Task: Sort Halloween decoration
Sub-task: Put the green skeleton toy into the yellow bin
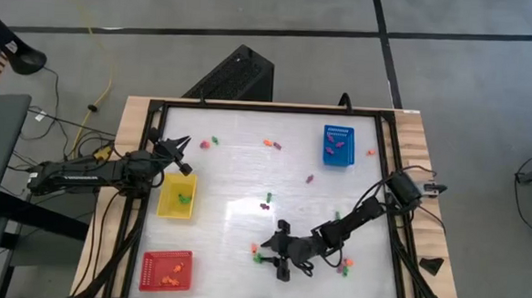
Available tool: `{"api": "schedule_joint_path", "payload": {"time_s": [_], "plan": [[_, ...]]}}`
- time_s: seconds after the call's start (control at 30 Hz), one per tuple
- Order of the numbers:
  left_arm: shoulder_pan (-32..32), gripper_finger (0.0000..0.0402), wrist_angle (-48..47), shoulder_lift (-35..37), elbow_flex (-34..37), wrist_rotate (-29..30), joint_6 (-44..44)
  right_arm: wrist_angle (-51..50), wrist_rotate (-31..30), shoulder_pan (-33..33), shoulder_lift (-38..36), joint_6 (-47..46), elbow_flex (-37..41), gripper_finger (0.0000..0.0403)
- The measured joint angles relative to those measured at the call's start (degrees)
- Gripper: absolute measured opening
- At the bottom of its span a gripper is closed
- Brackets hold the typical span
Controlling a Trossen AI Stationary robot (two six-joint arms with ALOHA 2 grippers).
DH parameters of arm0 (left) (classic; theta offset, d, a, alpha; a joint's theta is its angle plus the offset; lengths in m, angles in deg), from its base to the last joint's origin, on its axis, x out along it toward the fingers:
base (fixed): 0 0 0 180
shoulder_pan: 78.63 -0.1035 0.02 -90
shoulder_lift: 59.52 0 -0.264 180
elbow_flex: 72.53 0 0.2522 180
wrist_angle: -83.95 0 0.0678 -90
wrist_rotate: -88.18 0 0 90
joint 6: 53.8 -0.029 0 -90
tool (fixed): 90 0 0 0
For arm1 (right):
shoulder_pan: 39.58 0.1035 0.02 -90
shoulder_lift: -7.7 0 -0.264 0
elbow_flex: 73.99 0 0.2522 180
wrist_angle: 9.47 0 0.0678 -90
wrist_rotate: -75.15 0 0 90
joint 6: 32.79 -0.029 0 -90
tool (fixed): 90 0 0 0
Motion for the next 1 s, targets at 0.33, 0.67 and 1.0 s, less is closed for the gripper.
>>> {"api": "schedule_joint_path", "payload": {"time_s": [0.33,0.67,1.0], "plan": [[-0.01,0.0018,-0.01,0.00,0.00,0.00,0.00,-10.15,-5.45,-0.17,-2.92,5.51,-0.07,0.0223],[-0.01,0.0018,-0.01,-0.01,0.00,0.00,0.01,-15.52,-5.18,1.19,-7.95,9.23,0.00,0.0223],[-0.01,0.0018,-0.01,-0.01,0.00,0.01,0.01,-6.02,-7.93,3.17,-0.29,10.69,0.04,0.0223]]}}
